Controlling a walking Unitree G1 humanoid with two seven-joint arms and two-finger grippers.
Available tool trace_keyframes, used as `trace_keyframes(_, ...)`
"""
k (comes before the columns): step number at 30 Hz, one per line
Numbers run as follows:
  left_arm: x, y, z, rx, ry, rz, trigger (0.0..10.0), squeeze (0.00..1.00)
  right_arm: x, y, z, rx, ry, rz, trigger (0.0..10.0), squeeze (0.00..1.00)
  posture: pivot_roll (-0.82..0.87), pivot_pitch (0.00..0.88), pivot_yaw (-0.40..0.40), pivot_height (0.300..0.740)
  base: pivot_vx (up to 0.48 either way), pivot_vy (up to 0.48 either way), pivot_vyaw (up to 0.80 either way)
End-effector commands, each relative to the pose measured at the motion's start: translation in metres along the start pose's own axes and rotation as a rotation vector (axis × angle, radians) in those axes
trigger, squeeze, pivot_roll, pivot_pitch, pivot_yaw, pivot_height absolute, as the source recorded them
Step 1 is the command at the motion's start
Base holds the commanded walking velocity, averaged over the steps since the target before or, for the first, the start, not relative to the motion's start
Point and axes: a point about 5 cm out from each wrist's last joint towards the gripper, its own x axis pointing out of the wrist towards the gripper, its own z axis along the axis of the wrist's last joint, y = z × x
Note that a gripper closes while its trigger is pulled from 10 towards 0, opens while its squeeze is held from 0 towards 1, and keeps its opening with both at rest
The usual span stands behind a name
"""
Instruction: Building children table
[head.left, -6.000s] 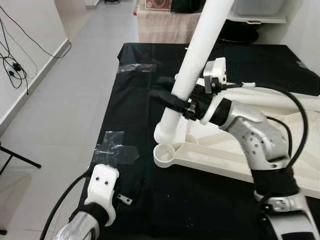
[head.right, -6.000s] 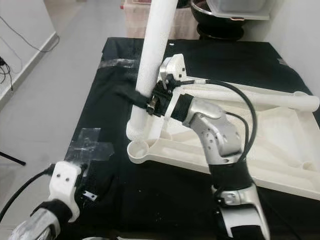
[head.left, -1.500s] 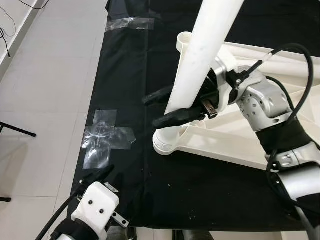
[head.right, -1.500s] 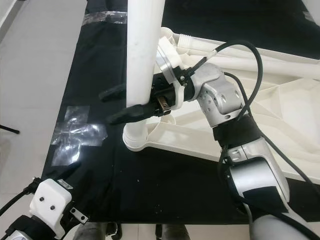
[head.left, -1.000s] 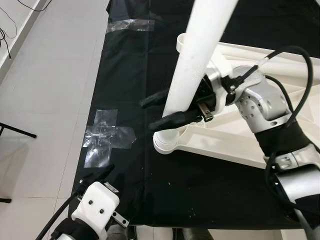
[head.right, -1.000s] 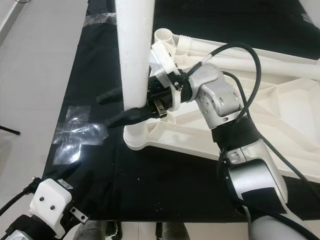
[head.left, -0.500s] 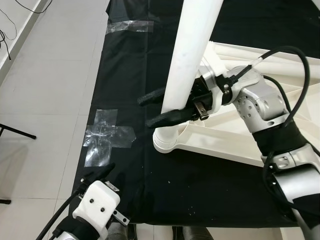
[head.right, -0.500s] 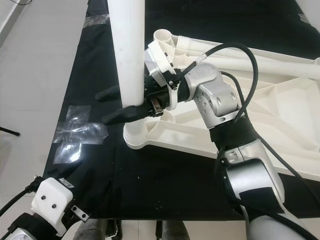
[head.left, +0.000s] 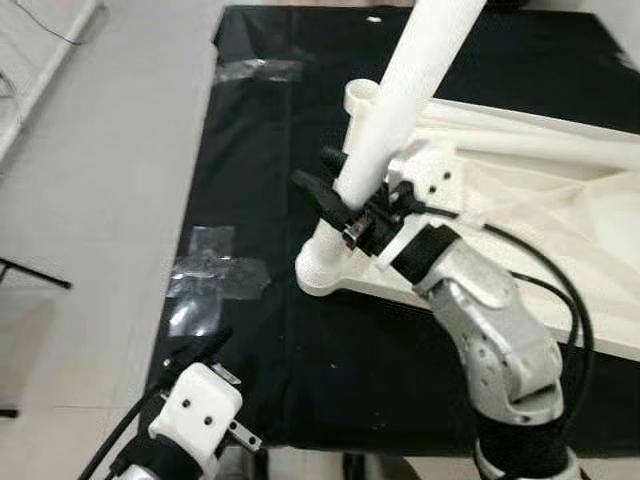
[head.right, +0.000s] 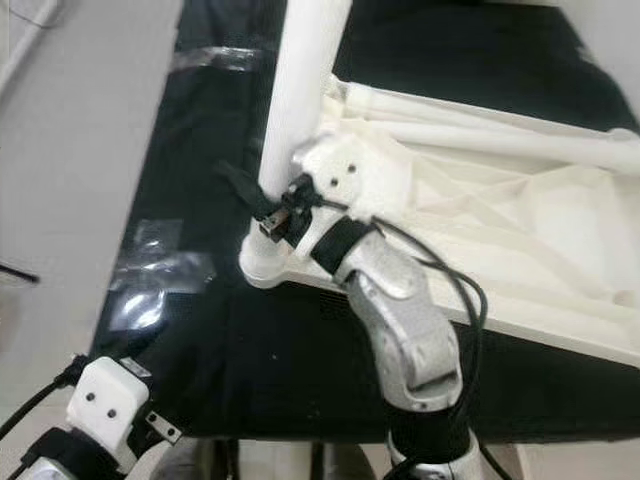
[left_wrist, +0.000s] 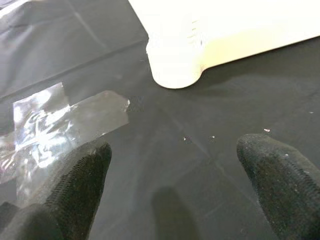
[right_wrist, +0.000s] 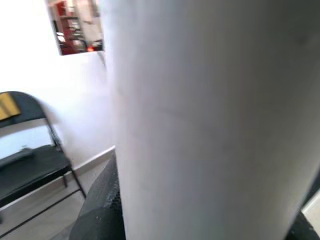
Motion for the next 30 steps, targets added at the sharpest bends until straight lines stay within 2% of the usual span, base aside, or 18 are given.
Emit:
trace_keyframes(1,-0.001,-0.002,-0.006,-0.006,0.025,-0.016,10.0,0.00,-0.010,-0.024,-0.042,-0.017,0.235,-0.184,10.0,0.00,0.04,0.320,-0.045,0.740,0.000,0.000,0.00)
trace_keyframes(5,0.001,0.000,-0.007,0.001,0.023,-0.012,10.0,0.00,-0.007,-0.023,-0.041,-0.035,0.228,-0.174,10.0,0.00,0.04,0.307,-0.042,0.740,0.000,0.000,0.00)
trace_keyframes(9,0.007,-0.001,-0.011,0.010,0.015,-0.008,10.0,0.00,-0.001,-0.012,-0.032,-0.037,0.228,-0.160,10.0,0.00,0.03,0.297,-0.049,0.740,0.000,0.000,0.00)
trace_keyframes(11,0.008,-0.001,-0.011,0.010,0.014,-0.007,10.0,0.00,0.000,-0.011,-0.030,-0.052,0.221,-0.134,10.0,0.00,0.03,0.290,-0.051,0.740,0.000,0.000,0.00)
trace_keyframes(12,0.011,0.000,-0.012,0.010,0.010,-0.006,10.0,0.00,0.005,-0.007,-0.026,-0.088,0.213,-0.041,10.0,0.00,0.03,0.289,-0.053,0.740,0.000,0.000,0.00)
trace_keyframes(14,0.012,0.000,-0.012,0.010,0.009,-0.006,10.0,0.00,0.006,-0.006,-0.025,-0.097,0.213,-0.018,10.0,0.00,0.03,0.289,-0.053,0.740,0.000,0.000,0.00)
trace_keyframes(18,0.015,0.000,-0.011,0.006,-0.001,-0.011,10.0,0.00,0.012,-0.002,-0.019,-0.026,0.172,0.133,10.0,0.00,0.02,0.289,-0.058,0.740,0.000,0.000,0.00)
trace_keyframes(22,0.015,0.001,-0.012,0.006,-0.002,-0.009,10.0,0.00,0.012,-0.001,-0.018,-0.007,0.163,0.180,10.0,0.00,0.03,0.292,-0.055,0.740,0.000,0.000,0.00)
trace_keyframes(24,0.015,0.001,-0.012,0.006,-0.001,-0.008,10.0,0.00,0.012,0.001,-0.018,0.035,0.162,0.248,10.0,0.00,0.03,0.292,-0.055,0.740,0.000,0.000,0.00)
trace_keyframes(30,0.013,0.000,-0.011,0.007,-0.003,-0.010,10.0,0.00,0.012,0.001,-0.024,0.066,0.183,0.282,10.0,0.00,0.04,0.291,-0.061,0.740,0.000,0.000,0.00)
